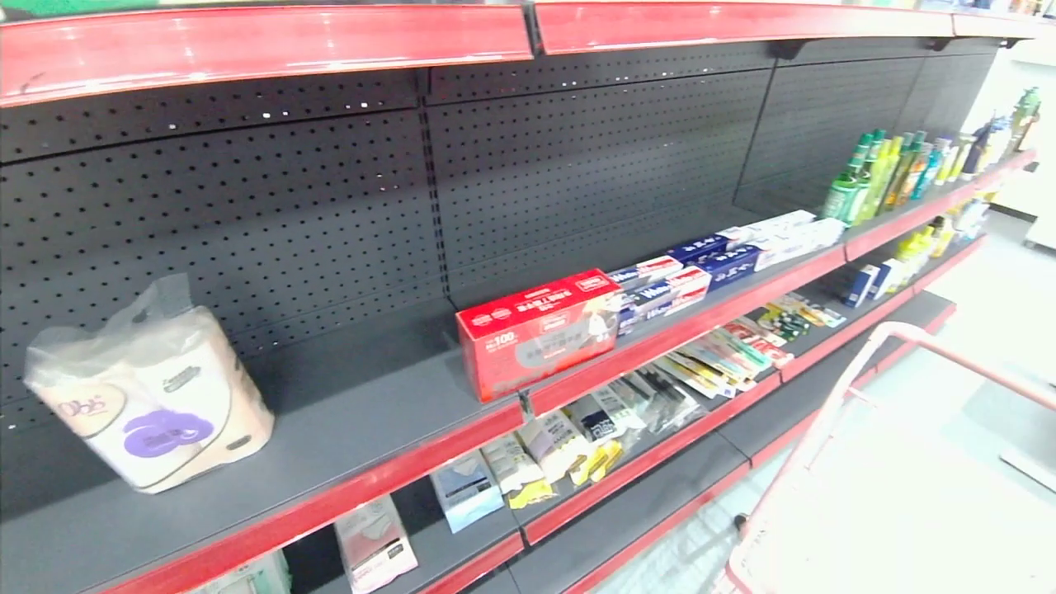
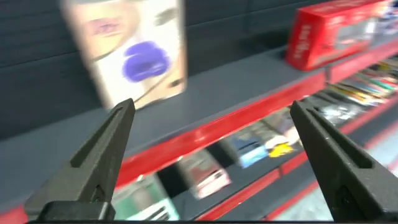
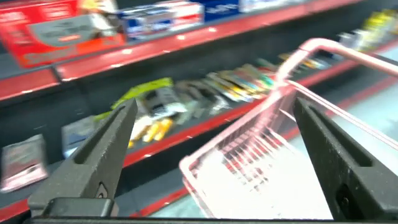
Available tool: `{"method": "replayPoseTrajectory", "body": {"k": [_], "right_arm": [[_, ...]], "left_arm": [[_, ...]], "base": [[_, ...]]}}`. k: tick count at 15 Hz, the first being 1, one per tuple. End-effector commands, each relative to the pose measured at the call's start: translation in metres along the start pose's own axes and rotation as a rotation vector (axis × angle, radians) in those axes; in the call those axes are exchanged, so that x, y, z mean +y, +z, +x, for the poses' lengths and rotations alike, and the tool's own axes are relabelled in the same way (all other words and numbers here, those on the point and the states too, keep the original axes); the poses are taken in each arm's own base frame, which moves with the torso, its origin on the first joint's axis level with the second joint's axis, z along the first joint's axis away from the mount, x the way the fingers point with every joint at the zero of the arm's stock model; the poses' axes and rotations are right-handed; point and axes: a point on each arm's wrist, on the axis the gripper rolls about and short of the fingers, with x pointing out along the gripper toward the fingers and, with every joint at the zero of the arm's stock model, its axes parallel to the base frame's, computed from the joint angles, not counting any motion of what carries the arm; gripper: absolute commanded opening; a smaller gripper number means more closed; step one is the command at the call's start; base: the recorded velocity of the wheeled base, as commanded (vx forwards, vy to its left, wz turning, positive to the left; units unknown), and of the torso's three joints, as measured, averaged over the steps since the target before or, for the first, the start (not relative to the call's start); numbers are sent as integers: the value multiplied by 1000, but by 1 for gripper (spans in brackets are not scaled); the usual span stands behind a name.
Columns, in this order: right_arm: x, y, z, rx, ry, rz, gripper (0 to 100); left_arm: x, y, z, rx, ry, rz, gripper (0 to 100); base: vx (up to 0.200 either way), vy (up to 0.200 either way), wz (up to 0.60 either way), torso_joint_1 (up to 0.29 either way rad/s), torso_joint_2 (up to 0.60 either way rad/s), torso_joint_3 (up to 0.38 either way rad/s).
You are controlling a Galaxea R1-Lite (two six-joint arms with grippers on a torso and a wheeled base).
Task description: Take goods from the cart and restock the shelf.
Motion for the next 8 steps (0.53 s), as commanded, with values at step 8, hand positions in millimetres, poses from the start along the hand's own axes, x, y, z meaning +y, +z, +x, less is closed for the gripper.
{"method": "replayPoseTrajectory", "body": {"k": [8], "right_arm": [[0, 0, 0, 1, 0, 0, 100]], "left_arm": [[0, 0, 0, 1, -1, 0, 100]], "base": [[0, 0, -225, 0, 0, 1]]}}
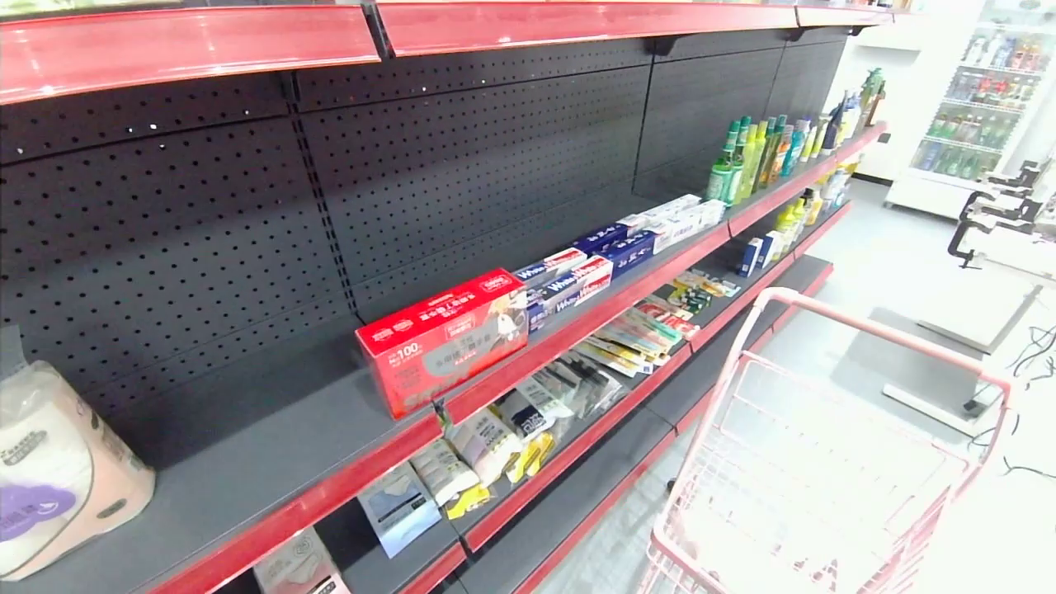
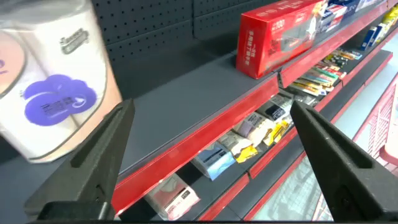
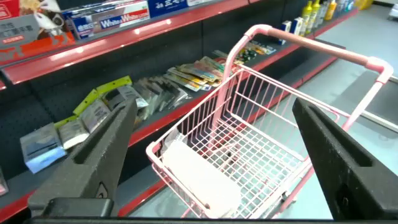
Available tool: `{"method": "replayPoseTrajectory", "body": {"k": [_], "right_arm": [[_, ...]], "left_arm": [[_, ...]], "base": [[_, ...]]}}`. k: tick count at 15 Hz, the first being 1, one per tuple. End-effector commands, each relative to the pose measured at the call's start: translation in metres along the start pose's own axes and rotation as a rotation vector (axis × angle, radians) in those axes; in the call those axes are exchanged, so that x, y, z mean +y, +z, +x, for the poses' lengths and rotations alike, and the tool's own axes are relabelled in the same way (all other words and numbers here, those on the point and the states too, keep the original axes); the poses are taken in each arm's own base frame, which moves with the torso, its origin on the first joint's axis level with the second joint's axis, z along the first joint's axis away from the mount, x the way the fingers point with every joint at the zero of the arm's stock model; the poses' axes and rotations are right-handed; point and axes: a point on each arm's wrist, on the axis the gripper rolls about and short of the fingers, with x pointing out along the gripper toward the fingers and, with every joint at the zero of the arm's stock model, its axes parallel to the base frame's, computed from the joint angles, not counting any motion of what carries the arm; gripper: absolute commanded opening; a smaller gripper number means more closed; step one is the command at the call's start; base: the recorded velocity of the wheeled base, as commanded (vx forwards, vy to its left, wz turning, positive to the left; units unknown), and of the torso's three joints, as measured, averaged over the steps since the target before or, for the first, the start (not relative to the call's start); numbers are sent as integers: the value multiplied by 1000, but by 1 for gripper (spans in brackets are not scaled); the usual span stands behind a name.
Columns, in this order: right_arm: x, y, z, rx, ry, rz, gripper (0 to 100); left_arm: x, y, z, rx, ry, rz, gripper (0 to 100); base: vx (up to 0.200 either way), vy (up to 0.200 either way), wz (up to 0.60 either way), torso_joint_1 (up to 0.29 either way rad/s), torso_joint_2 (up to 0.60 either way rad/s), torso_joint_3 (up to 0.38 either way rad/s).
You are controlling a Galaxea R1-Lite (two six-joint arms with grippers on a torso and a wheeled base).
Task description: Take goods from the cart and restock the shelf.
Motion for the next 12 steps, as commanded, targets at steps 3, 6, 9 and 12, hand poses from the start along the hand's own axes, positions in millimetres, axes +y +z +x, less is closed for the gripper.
{"method": "replayPoseTrajectory", "body": {"k": [3, 6, 9, 12], "right_arm": [[0, 0, 0, 1, 0, 3, 100], [0, 0, 0, 1, 0, 3, 100], [0, 0, 0, 1, 0, 3, 100], [0, 0, 0, 1, 2, 2, 100]], "left_arm": [[0, 0, 0, 0, -1, 0, 100], [0, 0, 0, 1, 1, 0, 100], [0, 0, 0, 0, -1, 0, 100], [0, 0, 0, 1, 1, 0, 100]], "base": [[0, 0, 0, 0, 0, 0], [0, 0, -400, 3, 2, 5], [0, 0, -600, 2, 4, 2], [0, 0, -600, 4, 1, -1]]}}
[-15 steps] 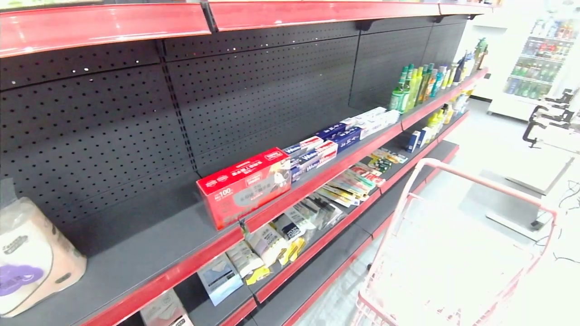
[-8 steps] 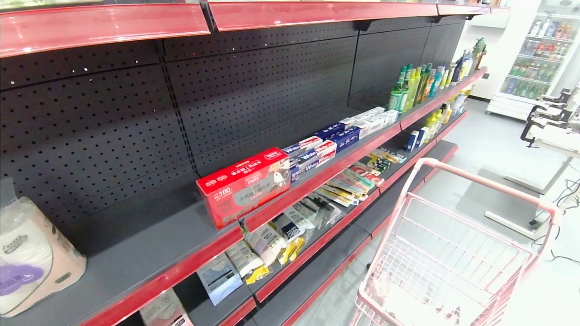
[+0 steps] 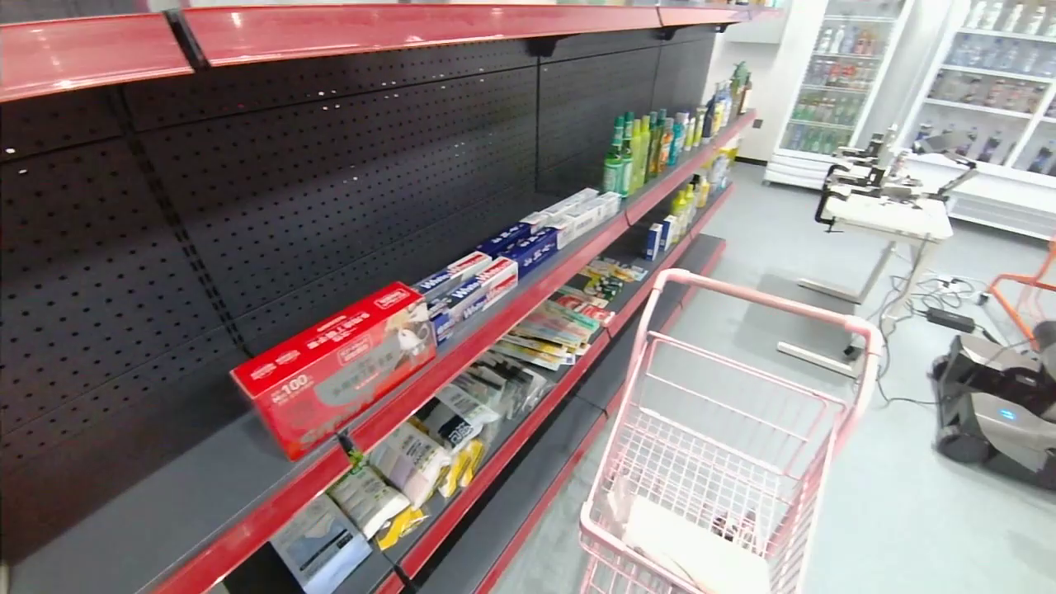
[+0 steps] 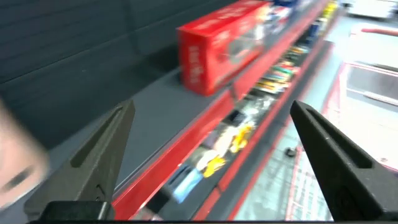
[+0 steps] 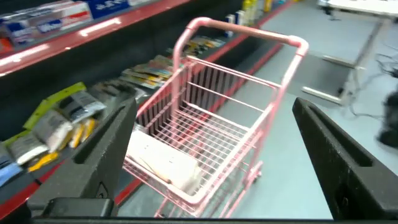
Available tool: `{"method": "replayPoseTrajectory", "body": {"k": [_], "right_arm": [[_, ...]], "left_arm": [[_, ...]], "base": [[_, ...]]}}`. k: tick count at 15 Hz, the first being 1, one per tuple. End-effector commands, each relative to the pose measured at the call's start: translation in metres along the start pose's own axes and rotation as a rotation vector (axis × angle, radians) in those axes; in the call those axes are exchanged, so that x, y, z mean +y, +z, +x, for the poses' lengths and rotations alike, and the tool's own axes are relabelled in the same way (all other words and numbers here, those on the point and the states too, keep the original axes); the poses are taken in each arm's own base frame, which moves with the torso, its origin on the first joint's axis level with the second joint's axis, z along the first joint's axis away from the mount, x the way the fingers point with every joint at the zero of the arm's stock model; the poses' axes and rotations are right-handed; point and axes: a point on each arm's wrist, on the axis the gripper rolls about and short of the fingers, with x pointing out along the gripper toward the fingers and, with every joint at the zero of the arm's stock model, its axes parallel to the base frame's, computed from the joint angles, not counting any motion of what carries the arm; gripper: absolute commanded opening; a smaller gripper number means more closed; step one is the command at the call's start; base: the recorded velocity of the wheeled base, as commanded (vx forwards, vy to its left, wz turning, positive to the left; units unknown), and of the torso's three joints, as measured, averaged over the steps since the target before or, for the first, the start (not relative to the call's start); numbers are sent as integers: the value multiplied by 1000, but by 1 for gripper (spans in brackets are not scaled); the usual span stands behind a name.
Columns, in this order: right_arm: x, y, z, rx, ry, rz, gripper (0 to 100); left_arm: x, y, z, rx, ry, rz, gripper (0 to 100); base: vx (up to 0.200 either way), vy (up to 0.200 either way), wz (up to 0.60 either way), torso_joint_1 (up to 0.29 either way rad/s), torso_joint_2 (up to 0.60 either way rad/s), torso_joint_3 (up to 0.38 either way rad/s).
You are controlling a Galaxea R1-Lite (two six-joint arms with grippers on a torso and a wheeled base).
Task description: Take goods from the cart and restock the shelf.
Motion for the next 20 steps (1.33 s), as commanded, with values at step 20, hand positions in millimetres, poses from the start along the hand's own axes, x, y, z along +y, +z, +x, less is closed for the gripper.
{"method": "replayPoseTrajectory", "body": {"k": [20], "right_arm": [[6, 79, 186, 776, 158, -204, 100]], "left_arm": [[0, 0, 0, 1, 0, 0, 100]], "base": [[0, 0, 0, 0, 0, 0]]}}
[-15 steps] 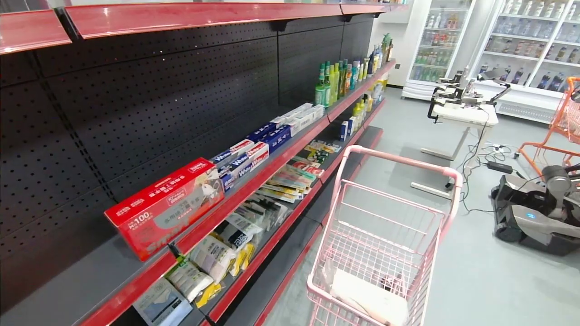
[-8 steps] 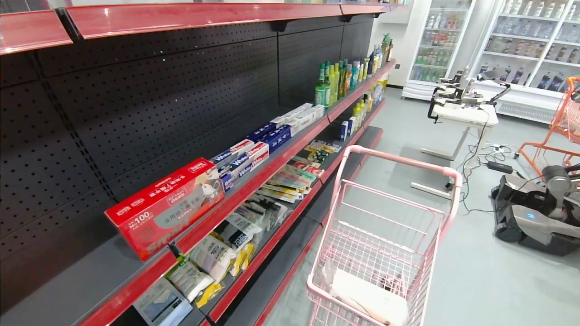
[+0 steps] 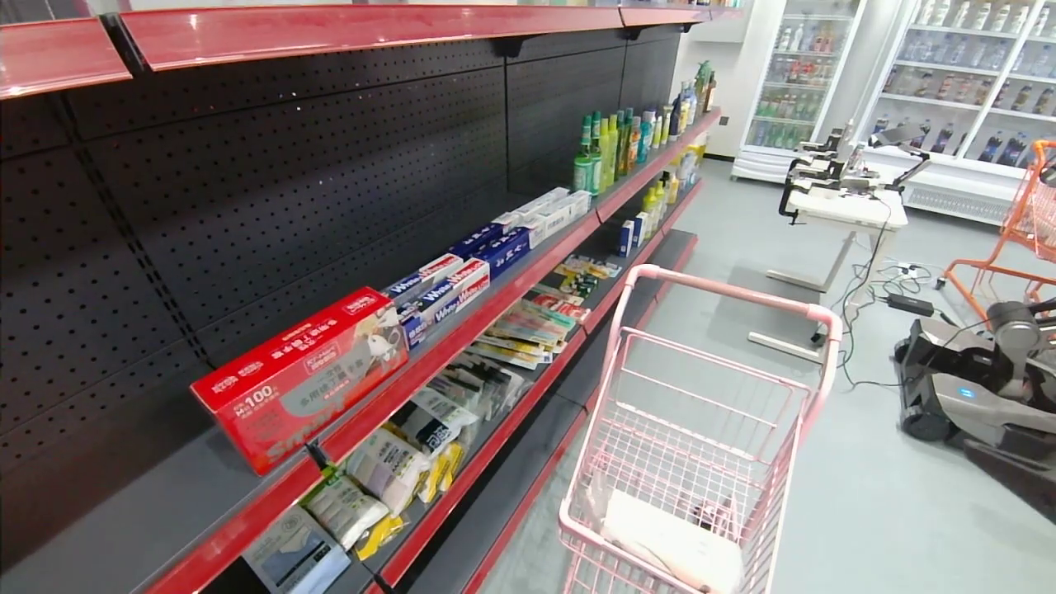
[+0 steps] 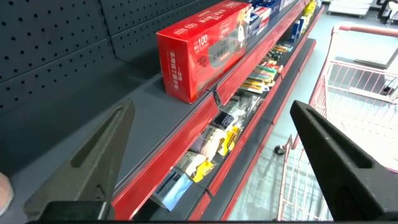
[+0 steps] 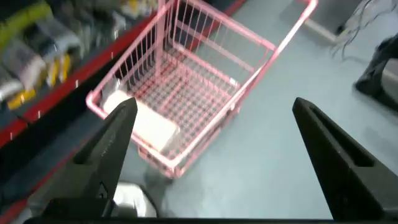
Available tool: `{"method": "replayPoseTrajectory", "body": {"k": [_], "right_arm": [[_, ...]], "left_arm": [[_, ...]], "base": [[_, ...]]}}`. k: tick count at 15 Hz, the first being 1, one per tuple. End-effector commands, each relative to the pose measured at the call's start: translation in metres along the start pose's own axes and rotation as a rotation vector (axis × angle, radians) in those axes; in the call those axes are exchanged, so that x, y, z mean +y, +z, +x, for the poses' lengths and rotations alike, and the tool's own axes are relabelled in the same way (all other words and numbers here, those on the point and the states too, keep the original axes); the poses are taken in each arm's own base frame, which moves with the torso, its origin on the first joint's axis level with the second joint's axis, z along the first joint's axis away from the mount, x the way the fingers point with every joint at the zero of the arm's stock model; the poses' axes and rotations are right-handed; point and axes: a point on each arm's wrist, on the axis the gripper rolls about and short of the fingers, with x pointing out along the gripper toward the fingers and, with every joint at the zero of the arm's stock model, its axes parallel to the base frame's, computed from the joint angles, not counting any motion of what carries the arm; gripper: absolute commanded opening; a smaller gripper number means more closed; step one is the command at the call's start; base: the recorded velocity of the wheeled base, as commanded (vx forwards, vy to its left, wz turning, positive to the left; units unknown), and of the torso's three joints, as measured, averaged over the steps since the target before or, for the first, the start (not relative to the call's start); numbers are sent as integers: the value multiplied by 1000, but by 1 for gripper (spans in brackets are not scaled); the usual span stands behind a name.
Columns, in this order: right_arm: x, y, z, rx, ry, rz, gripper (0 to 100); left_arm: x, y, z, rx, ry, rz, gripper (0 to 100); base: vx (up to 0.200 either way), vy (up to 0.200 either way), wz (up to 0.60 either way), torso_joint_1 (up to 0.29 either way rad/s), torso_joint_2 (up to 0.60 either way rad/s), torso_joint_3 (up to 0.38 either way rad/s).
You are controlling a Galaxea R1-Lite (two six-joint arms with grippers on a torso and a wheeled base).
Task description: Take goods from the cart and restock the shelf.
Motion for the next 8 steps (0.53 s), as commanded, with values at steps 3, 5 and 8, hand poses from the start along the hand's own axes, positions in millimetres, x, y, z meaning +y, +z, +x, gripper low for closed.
{"method": "replayPoseTrajectory", "body": {"k": [3, 5, 8], "right_arm": [[25, -16, 131, 476, 313, -217, 100], [32, -13, 145, 489, 348, -259, 100], [54, -8, 180, 505, 415, -323, 100]], "left_arm": [[0, 0, 0, 1, 1, 0, 100], [0, 0, 0, 1, 1, 0, 100], [0, 0, 0, 1, 1, 0, 100]], "base": [[0, 0, 0, 0, 0, 0], [0, 0, 0, 0, 0, 0], [0, 0, -200, -1, 2, 2]]}}
